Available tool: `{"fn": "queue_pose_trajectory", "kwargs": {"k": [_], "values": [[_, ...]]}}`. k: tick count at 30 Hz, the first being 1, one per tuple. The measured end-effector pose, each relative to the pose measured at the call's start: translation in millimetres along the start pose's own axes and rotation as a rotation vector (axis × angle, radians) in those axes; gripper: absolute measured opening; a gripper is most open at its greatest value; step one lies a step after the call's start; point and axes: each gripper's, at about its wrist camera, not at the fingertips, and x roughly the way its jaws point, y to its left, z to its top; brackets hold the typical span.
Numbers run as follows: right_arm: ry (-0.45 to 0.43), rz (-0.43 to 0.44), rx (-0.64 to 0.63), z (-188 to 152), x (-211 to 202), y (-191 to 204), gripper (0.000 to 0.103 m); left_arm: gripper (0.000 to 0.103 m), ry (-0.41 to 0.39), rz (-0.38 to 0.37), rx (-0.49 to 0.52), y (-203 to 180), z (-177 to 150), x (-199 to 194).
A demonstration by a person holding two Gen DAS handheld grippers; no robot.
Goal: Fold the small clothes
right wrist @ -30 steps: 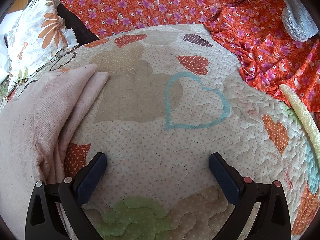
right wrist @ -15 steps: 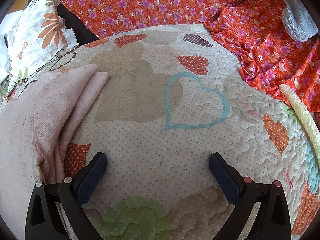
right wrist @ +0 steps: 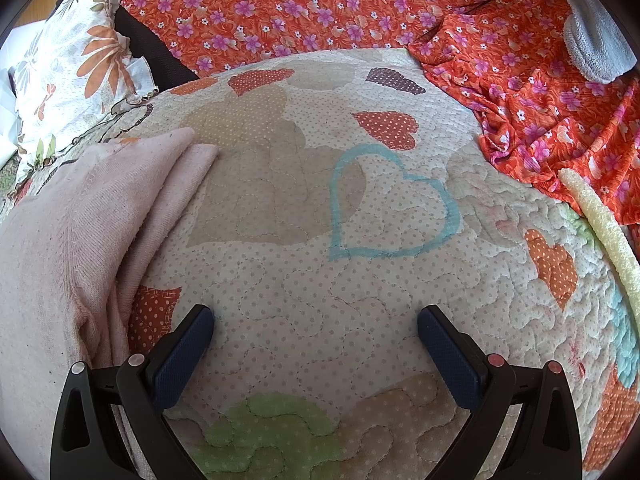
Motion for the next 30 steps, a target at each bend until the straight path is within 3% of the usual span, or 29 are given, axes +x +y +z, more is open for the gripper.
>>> {"fn": "queue_pose_trajectory", "kwargs": {"k": [30], "values": [[0.001, 0.001, 0.000, 0, 0, 0, 0.103, 0.080, 0.044, 0.009, -0.009, -4, 4, 17]]}}
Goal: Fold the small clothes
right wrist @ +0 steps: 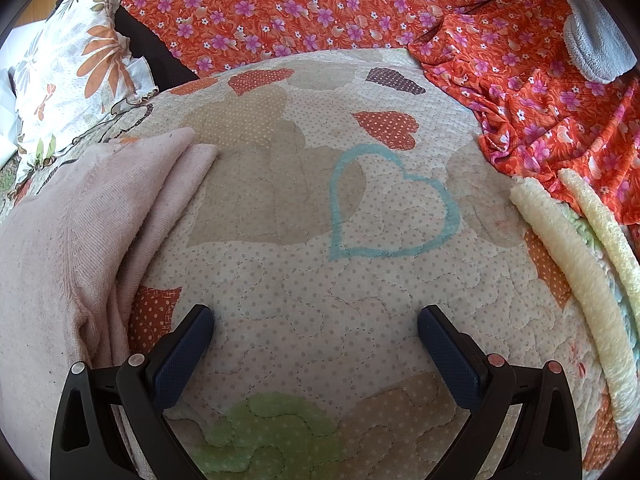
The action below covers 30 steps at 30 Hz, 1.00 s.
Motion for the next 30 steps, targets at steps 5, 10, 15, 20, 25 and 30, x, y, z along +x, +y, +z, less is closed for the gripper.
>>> {"fn": "queue_pose_trajectory", "kwargs": {"k": [5, 10, 15, 20, 25, 30], "values": [[-0.004, 0.001, 0.002, -1, 0, 0, 0.103, 0.080, 0.004, 0.012, 0.036, -8, -5, 1], [-0.001, -0.016, -0.006, 2, 2, 4, 0.103, 0.080, 0.024, 0.005, 0.041, -9, -10, 4], [0.018, 0.013, 0.013, 5, 3, -2, 0.103, 0.080, 0.033, -0.004, 0.051, -13, -13, 5], [0.083, 0.018, -0.021, 5, 2, 2, 0.103, 0.080, 0.021, 0.008, 0.062, -14, -17, 2], [0.060, -0.005, 0.049, 2, -22, -3, 0.094, 0.080, 0.011, 0.014, 0.058, -11, -22, -4], [-0.153, -0.034, -0.004, -5, -94, 14, 0.094, 0.080, 0.002, 0.006, 0.048, -9, -26, -12]]}}
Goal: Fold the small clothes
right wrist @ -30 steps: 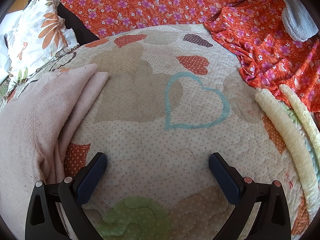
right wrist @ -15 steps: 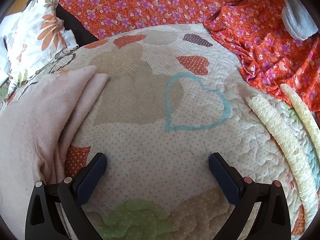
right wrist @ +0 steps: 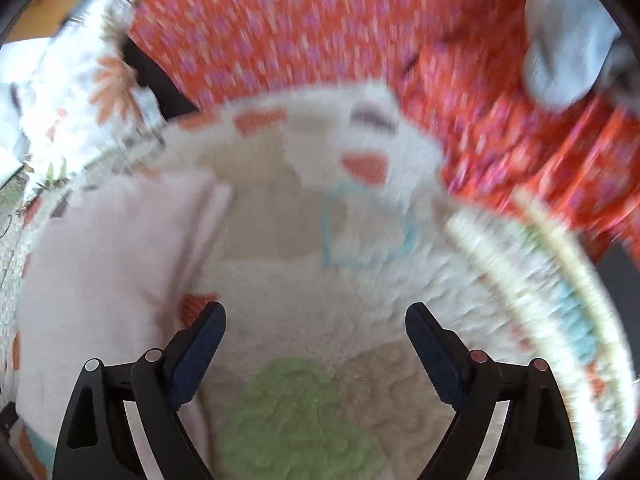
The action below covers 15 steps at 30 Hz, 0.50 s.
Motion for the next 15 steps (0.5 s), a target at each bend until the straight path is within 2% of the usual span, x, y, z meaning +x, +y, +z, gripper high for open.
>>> {"fn": "queue_pose_trajectory", "kwargs": {"k": [2, 4, 6, 11, 15], "values": [[-0.032, 0.106, 0.023, -7, -24, 6, 0.094, 0.080, -0.001, -0.001, -0.002, -1, -2, -2], [0.000, 0.179, 0.038, -18, -34, 15, 0.094, 0.080, -0.001, -0.002, -0.002, -3, -4, -4], [0.039, 0.181, 0.026, -31, -36, 27, 0.094, 0.080, 0.001, 0.002, -0.005, -3, -8, -5], [0.167, 0.095, 0.022, -69, -28, 33, 0.094, 0.080, 0.032, 0.000, -0.028, -5, -21, -3], [0.256, 0.154, 0.111, -89, -21, 20, 0.094, 0.081, 0.070, 0.005, -0.035, -6, -31, 7]]}}
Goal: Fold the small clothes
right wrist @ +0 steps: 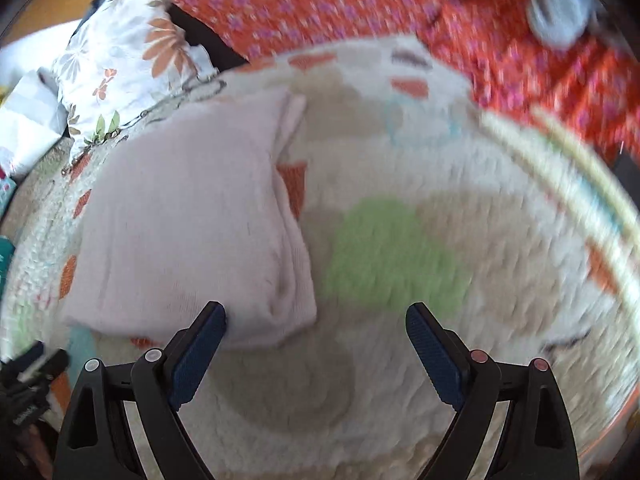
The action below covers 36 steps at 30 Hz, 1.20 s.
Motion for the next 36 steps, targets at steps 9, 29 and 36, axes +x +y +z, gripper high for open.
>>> {"fn": "queue_pose_trajectory", "kwargs": {"k": [9, 29, 36], "values": [[0.050, -0.137, -0.079, -13, 11, 21, 0.103, 0.098, -0.019, 0.014, -0.011, -4, -2, 6], [-0.266, -0.228, 0.037, -7, -50, 10, 0.094, 0.103, -0.139, 0.079, -0.039, -2, 8, -27], [-0.284, -0.131, -0.076, -3, -50, 41, 0.094, 0.103, -0.160, 0.063, -0.025, -11, 14, -42]]}}
